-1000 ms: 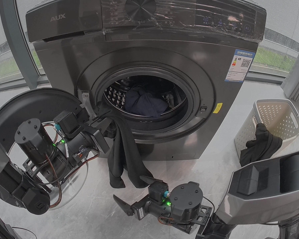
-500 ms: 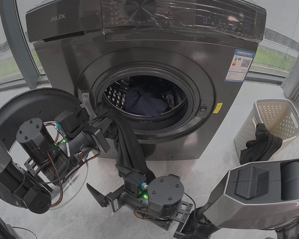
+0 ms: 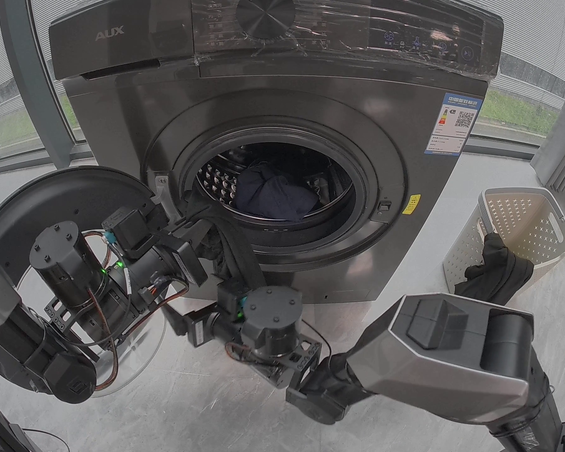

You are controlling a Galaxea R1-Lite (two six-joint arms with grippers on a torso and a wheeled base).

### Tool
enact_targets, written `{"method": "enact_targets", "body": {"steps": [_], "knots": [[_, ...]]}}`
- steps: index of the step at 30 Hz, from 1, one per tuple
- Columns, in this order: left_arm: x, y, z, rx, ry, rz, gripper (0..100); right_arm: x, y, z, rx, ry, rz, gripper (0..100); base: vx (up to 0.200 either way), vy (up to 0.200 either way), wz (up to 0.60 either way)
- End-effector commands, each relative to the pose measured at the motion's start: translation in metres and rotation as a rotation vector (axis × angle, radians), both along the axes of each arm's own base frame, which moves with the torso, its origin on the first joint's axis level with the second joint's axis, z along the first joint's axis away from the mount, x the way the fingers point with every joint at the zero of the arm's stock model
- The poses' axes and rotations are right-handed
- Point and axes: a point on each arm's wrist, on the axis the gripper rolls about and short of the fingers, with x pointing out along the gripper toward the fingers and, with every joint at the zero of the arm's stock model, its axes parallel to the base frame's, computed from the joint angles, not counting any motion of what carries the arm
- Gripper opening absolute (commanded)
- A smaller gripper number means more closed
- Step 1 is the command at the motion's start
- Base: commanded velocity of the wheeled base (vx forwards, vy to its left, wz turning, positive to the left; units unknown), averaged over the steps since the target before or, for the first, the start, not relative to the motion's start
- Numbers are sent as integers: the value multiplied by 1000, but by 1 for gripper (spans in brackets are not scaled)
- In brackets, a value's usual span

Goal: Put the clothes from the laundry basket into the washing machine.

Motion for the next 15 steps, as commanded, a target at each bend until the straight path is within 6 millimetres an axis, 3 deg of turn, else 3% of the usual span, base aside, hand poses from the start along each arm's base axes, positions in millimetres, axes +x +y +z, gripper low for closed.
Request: {"method": "enact_targets", "body": {"steps": [1,6,15], "knots": [[-1,2,3,-3,-9,3,0,41,-18,-30,-40,23,-118,100,0,0,0],[0,1,3,-5,-9,1,0,56,-43,-21,-53,5,-194,100,0,0,0],[2,3,2,-2,-6,11,0,55,-76,-15,-85,-22,-242,100,0,0,0]]}}
